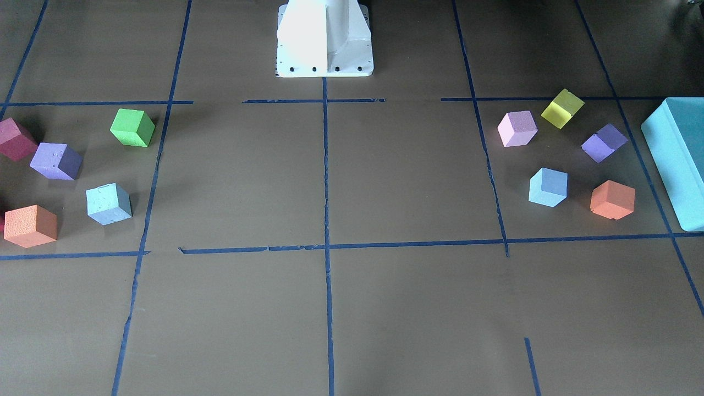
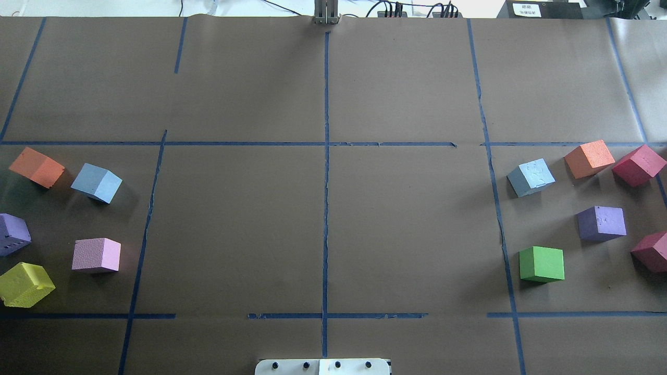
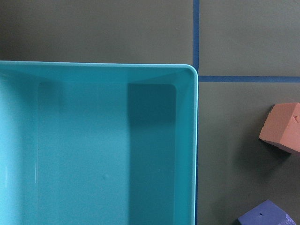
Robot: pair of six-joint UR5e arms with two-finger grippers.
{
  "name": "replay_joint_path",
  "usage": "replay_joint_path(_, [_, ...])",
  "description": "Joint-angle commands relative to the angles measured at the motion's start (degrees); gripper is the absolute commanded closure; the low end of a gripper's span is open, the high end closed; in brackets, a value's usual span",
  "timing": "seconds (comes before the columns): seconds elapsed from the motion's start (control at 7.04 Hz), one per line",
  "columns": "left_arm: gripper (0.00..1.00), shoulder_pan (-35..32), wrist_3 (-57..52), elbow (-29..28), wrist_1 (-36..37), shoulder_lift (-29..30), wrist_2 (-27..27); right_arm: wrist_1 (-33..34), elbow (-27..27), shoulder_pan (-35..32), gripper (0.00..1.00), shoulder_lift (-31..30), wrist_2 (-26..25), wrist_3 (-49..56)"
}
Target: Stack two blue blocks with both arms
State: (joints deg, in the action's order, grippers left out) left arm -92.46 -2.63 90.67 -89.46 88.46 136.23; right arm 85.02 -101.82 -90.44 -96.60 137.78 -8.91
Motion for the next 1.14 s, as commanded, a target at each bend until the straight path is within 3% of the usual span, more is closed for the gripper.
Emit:
replay_joint_path(0.0, [0.00,0.00,0.17,0.39,0.16,-0.04,0.00,-0.03,-2.05,0.52,0.00,3.67,0.12,-5.89])
replay_joint_path(0.14, [0.00,-0.09,0.26,0.65,0.16,-0.04,0.00,0.50,-2.07,0.70,0.00,6.40,0.55,-10.38])
replay_joint_path(0.43, [0.00,-0.18,0.17,0.83,0.08,-0.04,0.09,-0.03,-5.21,7.87,0.00,6.86,1.44,-10.78])
replay_joint_path(0.85, [0.00,-0.18,0.26,3.10,-0.10,-2.32,2.71,-2.38,-9.79,24.46,0.00,8.00,-9.34,-22.08])
replay_joint_path(0.99, [0.00,-0.18,0.26,4.07,-0.01,-3.11,2.72,-9.62,-8.32,30.27,0.00,8.01,-12.68,-25.60])
